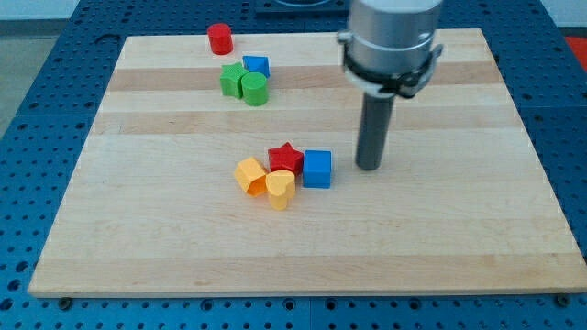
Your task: Move the green star towards the center left
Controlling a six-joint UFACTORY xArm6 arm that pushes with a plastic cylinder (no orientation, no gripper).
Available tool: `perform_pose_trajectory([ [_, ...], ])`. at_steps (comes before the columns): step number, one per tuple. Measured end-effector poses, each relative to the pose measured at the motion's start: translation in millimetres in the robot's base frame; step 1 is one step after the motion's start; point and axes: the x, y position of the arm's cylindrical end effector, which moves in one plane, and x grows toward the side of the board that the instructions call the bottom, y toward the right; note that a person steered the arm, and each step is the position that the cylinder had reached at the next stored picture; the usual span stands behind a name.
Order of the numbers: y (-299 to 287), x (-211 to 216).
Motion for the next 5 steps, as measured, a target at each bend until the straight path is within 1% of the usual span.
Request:
perform_pose_trajectory([
  [1, 10.8, -70.8],
  [2, -12.5, -122.9],
  [3, -42.6, -166.3],
  [4, -82.5, -180.4],
  [5, -138.5, -180.2],
])
